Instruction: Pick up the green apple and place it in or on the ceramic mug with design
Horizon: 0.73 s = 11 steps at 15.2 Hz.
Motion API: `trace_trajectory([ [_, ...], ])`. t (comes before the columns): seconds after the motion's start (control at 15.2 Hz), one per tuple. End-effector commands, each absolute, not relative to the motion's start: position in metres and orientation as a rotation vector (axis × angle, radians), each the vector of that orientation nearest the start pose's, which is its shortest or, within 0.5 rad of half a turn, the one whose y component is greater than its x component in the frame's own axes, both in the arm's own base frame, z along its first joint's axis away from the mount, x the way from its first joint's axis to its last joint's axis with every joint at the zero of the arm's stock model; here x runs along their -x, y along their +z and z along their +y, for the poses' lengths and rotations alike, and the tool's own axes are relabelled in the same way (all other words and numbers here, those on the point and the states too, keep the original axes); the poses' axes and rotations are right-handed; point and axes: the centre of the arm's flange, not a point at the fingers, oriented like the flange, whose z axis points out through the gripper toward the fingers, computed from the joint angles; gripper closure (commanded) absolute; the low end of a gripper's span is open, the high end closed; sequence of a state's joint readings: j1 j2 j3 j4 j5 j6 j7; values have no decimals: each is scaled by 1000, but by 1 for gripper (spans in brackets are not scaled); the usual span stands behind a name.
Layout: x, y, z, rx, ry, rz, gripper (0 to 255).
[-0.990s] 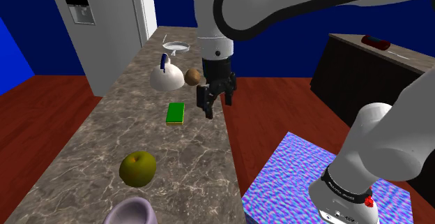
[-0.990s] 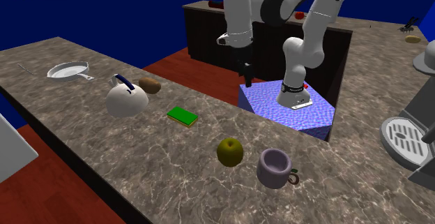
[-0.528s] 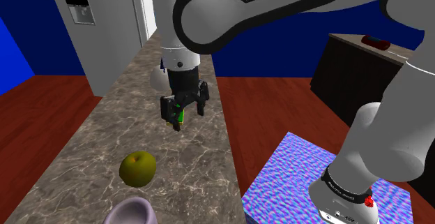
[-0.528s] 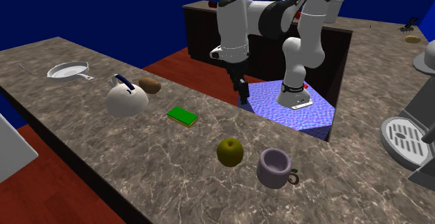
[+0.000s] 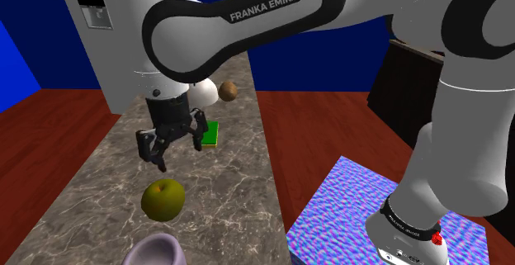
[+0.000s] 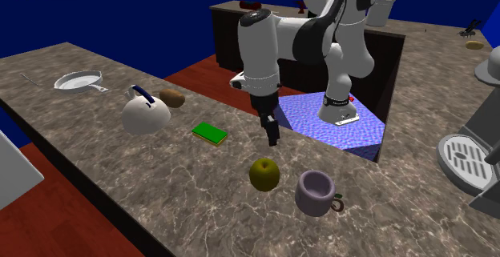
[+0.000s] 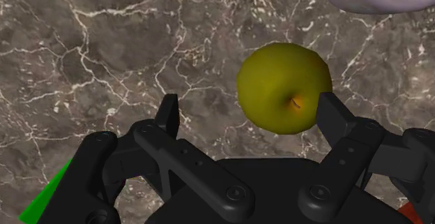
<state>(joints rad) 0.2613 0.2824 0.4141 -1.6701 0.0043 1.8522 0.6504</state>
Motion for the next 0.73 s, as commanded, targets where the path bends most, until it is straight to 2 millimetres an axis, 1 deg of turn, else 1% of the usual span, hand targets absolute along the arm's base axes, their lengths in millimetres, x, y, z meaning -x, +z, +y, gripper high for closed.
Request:
trace_trajectory([
  [0.0,-517,438,399,3089,196,-18,0],
  [0.13,-529,433,421,3087,186,-17,0],
  [0.2,-533,432,428,3087,184,-17,0],
  [0.66,-529,395,430,3087,184,-17,0],
])
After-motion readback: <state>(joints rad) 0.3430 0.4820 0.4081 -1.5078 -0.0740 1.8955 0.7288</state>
